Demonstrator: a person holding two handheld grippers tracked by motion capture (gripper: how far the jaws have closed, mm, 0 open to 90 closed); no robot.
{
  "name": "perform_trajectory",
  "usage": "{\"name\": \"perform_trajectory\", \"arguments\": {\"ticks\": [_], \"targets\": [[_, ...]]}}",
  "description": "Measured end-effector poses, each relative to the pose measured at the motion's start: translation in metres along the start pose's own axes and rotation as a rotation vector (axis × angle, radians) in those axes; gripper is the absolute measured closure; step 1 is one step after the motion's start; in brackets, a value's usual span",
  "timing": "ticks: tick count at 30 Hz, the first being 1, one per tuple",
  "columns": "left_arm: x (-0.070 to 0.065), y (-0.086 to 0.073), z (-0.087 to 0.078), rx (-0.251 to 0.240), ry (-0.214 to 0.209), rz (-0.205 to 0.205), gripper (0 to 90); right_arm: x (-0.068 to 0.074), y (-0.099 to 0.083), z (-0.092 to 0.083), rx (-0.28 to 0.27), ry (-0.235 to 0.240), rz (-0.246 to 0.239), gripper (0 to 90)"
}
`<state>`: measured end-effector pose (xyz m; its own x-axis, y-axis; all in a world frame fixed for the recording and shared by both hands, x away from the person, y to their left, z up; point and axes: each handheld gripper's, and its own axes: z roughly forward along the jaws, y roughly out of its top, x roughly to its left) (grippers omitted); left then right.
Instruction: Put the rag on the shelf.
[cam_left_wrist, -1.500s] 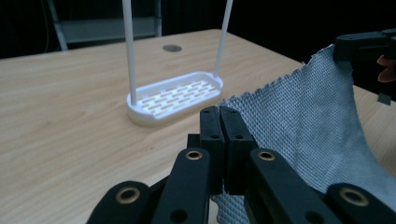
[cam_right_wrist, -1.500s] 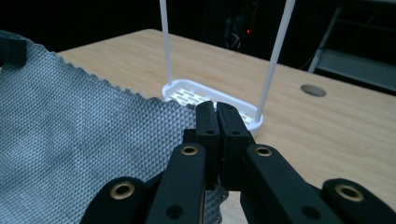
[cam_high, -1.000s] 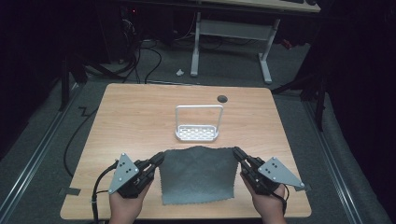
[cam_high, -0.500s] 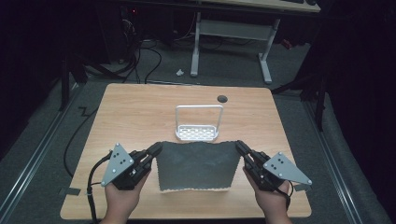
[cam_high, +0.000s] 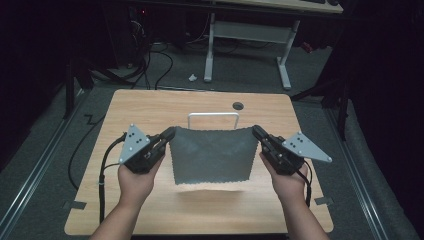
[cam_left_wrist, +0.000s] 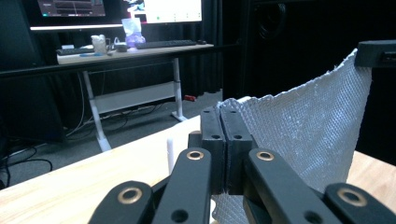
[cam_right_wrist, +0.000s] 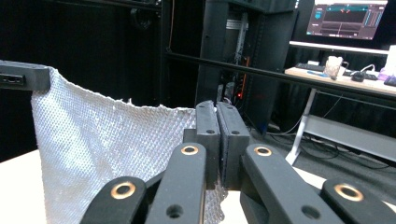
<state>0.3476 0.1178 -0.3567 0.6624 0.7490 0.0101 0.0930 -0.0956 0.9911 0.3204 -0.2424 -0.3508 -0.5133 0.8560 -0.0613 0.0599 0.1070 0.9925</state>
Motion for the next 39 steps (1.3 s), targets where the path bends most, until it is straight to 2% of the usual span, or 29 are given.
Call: {"name": "perform_trajectory", "arguments": {"ticks": [2, 3, 5, 7, 8, 14, 17, 20, 23, 26, 30, 31, 32, 34, 38, 39], "targets": [[0.002, 0.003, 0.004, 0.004, 0.005, 0.003, 89.2, -0.005, 0.004, 0.006, -0.004, -0.004, 0.012, 89.5], [0.008, 0.009, 0.011, 0.008, 0.003, -0.013, 89.2, -0.008, 0.007, 0.009, -0.004, -0.008, 0.025, 89.5], [0.01, 0.014, 0.018, 0.012, 0.028, 0.018, 89.2, -0.012, 0.011, 0.014, -0.009, -0.011, 0.034, 89.5], [0.011, 0.017, 0.021, 0.008, 0.033, 0.02, 89.2, -0.014, 0.014, 0.017, -0.01, -0.014, 0.034, 89.5], [0.014, 0.023, 0.028, 0.013, 0.05, 0.038, 89.2, -0.018, 0.018, 0.024, -0.006, -0.022, 0.038, 89.5], [0.031, 0.036, 0.05, 0.02, 0.077, 0.04, 89.2, -0.031, 0.027, 0.046, 0.005, -0.042, 0.054, 89.5], [0.041, 0.042, 0.062, 0.027, 0.097, 0.047, 89.2, -0.038, 0.031, 0.059, 0.004, -0.044, 0.077, 89.5], [0.048, 0.045, 0.074, 0.046, 0.116, 0.058, 89.2, -0.044, 0.032, 0.073, 0.015, -0.053, 0.078, 89.5], [0.053, 0.046, 0.082, 0.054, 0.122, 0.047, 89.2, -0.049, 0.032, 0.082, 0.019, -0.064, 0.074, 89.5], [0.064, 0.042, 0.099, 0.089, 0.131, 0.032, 89.1, -0.061, 0.028, 0.103, 0.046, -0.07, 0.109, 89.5], [0.07, 0.03, 0.118, 0.16, 0.136, 0.038, 89.1, -0.074, 0.021, 0.121, 0.082, -0.078, 0.122, 89.5], [0.07, 0.03, 0.118, 0.16, 0.136, 0.038, 89.1, -0.076, 0.019, 0.126, 0.095, -0.081, 0.116, 89.5], [0.074, 0.021, 0.127, 0.203, 0.131, 0.044, 89.1, -0.078, 0.017, 0.13, 0.111, -0.082, 0.118, 89.5], [0.079, 0.01, 0.133, 0.234, 0.091, 0.021, 89.1, -0.081, 0.011, 0.138, 0.146, -0.094, 0.093, 89.5], [0.083, -0.014, 0.141, 0.297, 0.066, -0.021, 89.1, -0.084, -0.006, 0.149, 0.209, -0.098, 0.057, 89.4], [0.083, -0.014, 0.141, 0.297, 0.066, -0.021, 89.1, -0.084, -0.006, 0.149, 0.209, -0.098, 0.057, 89.4]]}}
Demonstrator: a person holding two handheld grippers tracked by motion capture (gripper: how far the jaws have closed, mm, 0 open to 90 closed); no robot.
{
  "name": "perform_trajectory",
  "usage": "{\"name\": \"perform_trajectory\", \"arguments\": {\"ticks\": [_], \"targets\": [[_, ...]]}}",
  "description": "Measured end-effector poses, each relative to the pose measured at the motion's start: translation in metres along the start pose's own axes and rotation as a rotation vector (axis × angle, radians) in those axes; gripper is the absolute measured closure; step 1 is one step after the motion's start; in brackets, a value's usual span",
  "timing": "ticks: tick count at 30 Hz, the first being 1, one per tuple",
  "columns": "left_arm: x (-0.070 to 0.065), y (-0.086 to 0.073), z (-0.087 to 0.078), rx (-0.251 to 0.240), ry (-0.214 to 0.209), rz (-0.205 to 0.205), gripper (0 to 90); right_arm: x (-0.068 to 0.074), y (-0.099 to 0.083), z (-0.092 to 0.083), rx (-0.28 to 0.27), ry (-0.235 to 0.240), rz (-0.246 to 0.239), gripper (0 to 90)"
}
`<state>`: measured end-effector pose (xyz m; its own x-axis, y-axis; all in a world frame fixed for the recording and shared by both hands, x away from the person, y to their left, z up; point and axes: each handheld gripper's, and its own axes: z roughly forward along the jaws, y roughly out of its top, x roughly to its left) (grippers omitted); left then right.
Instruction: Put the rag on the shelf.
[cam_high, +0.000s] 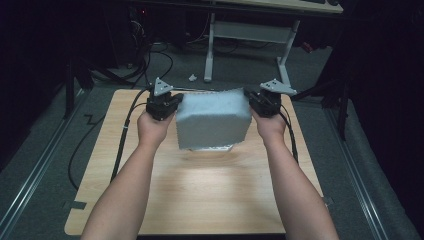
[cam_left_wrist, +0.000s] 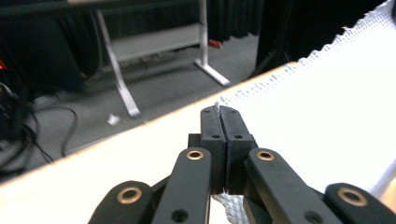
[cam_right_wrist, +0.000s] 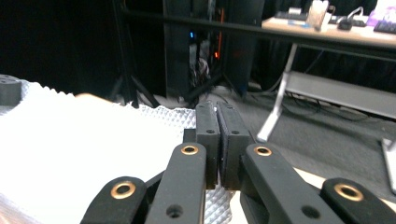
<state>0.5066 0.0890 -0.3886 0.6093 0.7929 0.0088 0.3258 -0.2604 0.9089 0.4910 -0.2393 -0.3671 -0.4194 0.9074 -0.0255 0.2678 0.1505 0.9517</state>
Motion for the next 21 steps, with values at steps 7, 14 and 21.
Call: {"name": "perform_trajectory", "arguments": {"ticks": [7, 14, 21], "targets": [[0.001, -0.033, 0.005, 0.042, -0.055, -0.027, 89.1, 0.001, -0.033, 0.008, 0.064, 0.038, 0.006, 89.4], [-0.006, -0.053, 0.005, 0.047, -0.116, -0.037, 89.1, 0.004, -0.055, 0.005, 0.094, 0.061, 0.029, 89.4], [-0.011, -0.075, 0.007, 0.054, -0.154, -0.087, 89.1, 0.01, -0.074, 0.001, 0.112, 0.081, 0.054, 89.4]]}}
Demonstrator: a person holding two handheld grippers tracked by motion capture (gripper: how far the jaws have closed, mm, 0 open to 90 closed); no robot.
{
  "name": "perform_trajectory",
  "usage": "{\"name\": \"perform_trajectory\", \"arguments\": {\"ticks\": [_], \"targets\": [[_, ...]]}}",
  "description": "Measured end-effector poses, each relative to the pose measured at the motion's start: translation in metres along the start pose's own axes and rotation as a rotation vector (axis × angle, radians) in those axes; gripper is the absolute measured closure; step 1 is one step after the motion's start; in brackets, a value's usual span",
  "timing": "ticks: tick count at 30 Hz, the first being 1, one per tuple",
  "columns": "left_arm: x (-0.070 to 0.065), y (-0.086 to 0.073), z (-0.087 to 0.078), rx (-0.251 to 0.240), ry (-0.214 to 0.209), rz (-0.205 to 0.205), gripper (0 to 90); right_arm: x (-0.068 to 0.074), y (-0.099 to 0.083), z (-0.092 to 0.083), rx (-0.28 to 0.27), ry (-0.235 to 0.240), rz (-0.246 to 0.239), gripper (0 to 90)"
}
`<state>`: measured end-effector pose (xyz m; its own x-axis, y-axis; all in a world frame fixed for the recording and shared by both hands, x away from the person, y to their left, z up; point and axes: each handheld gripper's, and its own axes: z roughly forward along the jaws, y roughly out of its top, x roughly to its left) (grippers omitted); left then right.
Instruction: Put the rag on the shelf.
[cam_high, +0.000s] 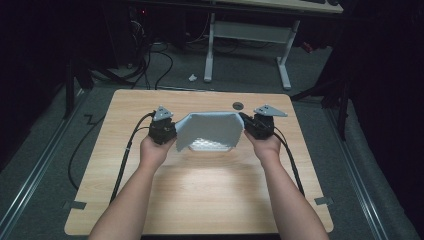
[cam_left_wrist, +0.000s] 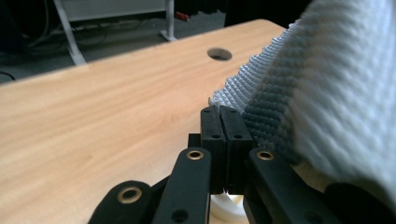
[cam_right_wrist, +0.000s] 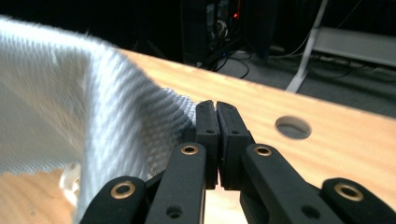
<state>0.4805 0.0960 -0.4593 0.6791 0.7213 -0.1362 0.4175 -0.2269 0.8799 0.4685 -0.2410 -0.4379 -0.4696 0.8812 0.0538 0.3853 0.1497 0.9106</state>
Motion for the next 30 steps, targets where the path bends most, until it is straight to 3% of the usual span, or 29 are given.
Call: {"name": "perform_trajectory", "arguments": {"ticks": [6, 18, 25, 30], "targets": [[-0.004, -0.011, -0.001, -0.016, -0.017, -0.033, 89.0, 0.001, -0.013, 0.0, 0.026, 0.002, 0.015, 89.4], [0.001, -0.03, 0.006, 0.033, -0.024, -0.065, 88.2, 0.0, -0.044, 0.005, 0.049, 0.014, 0.056, 89.2], [0.006, -0.028, -0.002, 0.0, 0.018, -0.082, 70.7, 0.0, -0.044, 0.003, 0.043, -0.002, 0.063, 79.5], [0.013, -0.024, -0.014, -0.032, 0.031, -0.092, 63.5, -0.006, -0.039, -0.002, 0.027, -0.012, 0.062, 74.5]]}}
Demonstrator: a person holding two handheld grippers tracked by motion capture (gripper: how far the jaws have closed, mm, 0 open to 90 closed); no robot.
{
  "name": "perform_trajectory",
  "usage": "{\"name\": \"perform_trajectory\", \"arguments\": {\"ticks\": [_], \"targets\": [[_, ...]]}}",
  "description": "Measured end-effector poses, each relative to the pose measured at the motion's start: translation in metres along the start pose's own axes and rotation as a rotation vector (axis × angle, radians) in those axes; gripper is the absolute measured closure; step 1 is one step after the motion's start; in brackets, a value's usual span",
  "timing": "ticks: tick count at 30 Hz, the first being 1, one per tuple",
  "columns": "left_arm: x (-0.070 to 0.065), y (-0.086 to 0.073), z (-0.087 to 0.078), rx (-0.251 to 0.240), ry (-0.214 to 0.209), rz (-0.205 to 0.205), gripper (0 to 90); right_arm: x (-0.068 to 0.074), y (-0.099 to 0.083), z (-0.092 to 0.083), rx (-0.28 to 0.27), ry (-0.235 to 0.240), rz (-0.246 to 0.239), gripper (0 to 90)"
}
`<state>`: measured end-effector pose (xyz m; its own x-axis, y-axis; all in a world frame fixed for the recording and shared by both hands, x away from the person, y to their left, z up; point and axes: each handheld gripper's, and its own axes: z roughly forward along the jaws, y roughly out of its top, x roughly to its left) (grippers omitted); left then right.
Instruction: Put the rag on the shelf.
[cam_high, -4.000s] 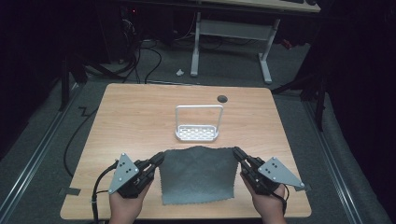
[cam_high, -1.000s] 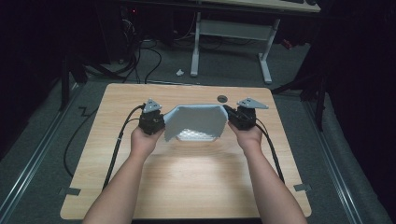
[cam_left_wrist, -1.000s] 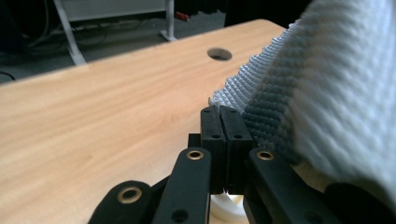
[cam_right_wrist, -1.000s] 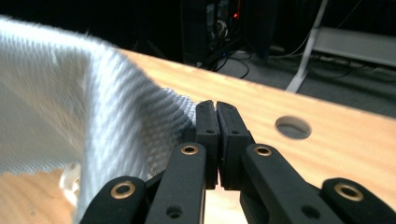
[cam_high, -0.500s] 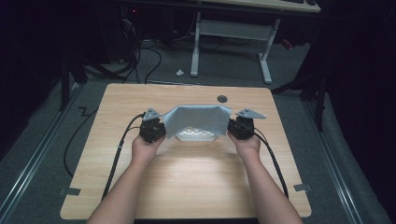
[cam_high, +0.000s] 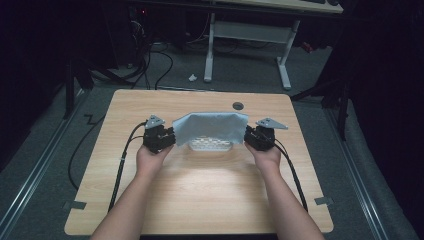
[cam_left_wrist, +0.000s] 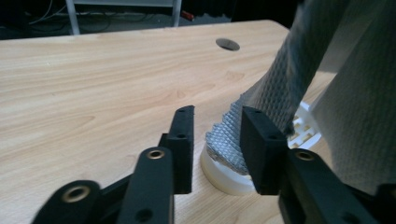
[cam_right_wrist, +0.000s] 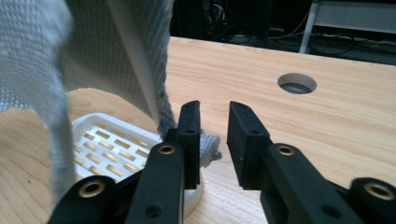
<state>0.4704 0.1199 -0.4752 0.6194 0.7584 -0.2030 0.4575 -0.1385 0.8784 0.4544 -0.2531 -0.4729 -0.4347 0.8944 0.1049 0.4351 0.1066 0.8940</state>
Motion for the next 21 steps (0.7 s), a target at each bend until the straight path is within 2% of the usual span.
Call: {"name": "perform_trajectory", "arguments": {"ticks": [5, 7, 9, 12, 13, 21], "targets": [[0.009, 0.004, -0.012, -0.018, 0.035, 0.004, 60.4, -0.006, 0.006, -0.007, -0.016, -0.018, -0.004, 73.5], [0.012, 0.005, -0.016, -0.025, 0.046, -0.004, 55.9, -0.009, 0.008, -0.01, -0.024, -0.022, -0.004, 73.0], [0.014, 0.006, -0.02, -0.029, 0.074, 0.004, 54.4, -0.012, 0.009, -0.012, -0.028, -0.025, -0.006, 72.6], [0.017, 0.007, -0.023, -0.034, 0.089, 0.0, 52.4, -0.013, 0.01, -0.014, -0.031, -0.031, -0.004, 72.3], [0.019, 0.008, -0.026, -0.04, 0.109, 0.001, 51.9, -0.015, 0.011, -0.015, -0.032, -0.036, -0.007, 72.1], [0.024, 0.007, -0.031, -0.033, 0.133, 0.006, 51.9, -0.017, 0.011, -0.017, -0.033, -0.038, -0.004, 71.8]]}}
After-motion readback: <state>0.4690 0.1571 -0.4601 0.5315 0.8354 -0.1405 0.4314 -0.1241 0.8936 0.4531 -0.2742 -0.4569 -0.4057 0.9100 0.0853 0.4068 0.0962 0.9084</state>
